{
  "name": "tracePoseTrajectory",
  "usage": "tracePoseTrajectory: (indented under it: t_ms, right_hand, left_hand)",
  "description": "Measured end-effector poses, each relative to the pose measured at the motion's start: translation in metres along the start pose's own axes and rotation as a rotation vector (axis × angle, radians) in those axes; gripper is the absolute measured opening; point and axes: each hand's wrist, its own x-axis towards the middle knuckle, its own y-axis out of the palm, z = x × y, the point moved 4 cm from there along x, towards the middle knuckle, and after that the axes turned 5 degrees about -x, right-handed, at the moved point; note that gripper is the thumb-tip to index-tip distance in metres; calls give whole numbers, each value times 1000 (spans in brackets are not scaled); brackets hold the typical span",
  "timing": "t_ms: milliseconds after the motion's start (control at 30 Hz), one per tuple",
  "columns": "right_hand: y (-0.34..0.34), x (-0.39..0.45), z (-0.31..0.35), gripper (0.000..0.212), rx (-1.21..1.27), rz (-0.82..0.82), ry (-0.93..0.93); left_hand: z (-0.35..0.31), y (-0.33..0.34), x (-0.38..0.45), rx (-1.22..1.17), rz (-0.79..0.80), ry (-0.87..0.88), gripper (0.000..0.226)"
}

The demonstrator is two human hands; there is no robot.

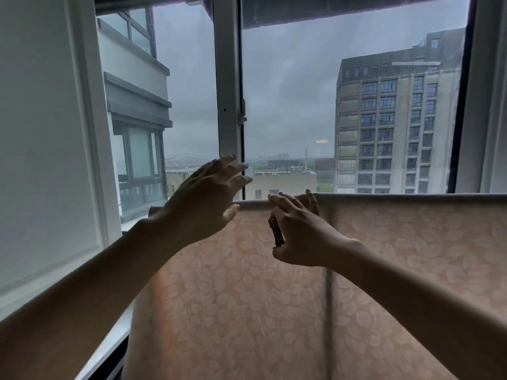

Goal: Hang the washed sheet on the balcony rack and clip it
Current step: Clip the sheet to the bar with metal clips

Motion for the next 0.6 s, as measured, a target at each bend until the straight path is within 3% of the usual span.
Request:
tracePoseTrajectory:
  t_ms: [133,433,600]
  right_hand:
    - [-7,-4,-1,60,-8,-28,72]
    - [-26,-30,-15,59,146,-222,255]
    - [-31,-50,-28,61,227,-234,301]
  left_hand:
    - [-28,13,4,-57,-12,77,47]
    - [-31,71,23,-298,147,7,58]
    - [-26,90,35,-452,61,50,47]
